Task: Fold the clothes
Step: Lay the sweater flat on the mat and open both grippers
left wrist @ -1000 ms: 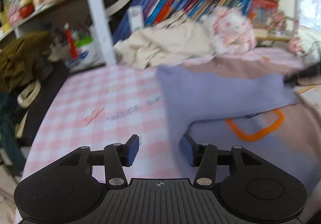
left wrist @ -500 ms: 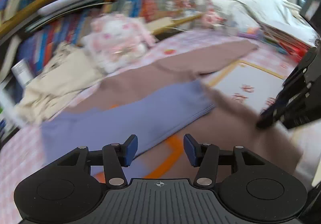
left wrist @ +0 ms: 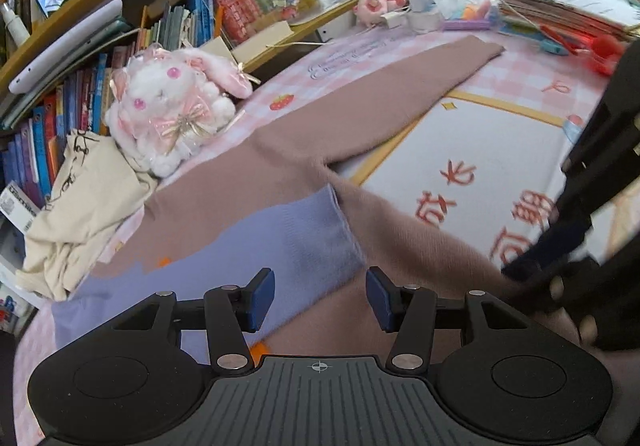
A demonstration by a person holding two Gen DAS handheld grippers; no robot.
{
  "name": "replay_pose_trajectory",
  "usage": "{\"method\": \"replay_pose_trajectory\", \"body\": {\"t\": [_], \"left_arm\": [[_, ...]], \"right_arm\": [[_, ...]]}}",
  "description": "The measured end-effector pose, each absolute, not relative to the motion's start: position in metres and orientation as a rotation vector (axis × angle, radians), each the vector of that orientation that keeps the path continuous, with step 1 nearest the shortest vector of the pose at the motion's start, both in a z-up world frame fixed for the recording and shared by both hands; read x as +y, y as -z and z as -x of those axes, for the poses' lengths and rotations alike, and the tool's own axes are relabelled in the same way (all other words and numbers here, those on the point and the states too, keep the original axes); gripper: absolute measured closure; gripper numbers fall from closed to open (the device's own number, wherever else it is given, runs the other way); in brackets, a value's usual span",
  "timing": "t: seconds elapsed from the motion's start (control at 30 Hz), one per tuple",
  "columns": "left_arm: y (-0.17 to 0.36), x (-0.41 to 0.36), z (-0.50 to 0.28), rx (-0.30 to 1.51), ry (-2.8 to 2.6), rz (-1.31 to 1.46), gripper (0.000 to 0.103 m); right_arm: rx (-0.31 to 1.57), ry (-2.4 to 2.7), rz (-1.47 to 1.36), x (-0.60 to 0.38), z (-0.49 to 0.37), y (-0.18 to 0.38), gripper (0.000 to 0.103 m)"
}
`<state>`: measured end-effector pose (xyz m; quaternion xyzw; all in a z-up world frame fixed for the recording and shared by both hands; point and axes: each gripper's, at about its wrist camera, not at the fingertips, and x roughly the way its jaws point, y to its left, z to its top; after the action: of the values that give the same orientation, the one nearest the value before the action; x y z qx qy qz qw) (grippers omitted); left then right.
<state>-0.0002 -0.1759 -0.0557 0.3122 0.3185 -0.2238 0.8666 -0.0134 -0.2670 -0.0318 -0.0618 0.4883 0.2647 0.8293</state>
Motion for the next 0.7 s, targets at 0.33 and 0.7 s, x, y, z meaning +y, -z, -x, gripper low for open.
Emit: {"method": "replay_pose_trajectory", "body": {"t": [0.33, 0.7], "left_arm": [[0.065, -0.195, 0.004, 0.643, 0.388, -0.706, 0.052], [0.065, -0.2, -0.004, 0.666, 0.341, -0.72, 0.053]], "right_arm": [[1.01, -0.673, 0.188, -0.276, 0.012, 0.033, 0.082], [0.998, -0.751, 0.208, -0.282, 0.011, 0.031, 0.082]]}}
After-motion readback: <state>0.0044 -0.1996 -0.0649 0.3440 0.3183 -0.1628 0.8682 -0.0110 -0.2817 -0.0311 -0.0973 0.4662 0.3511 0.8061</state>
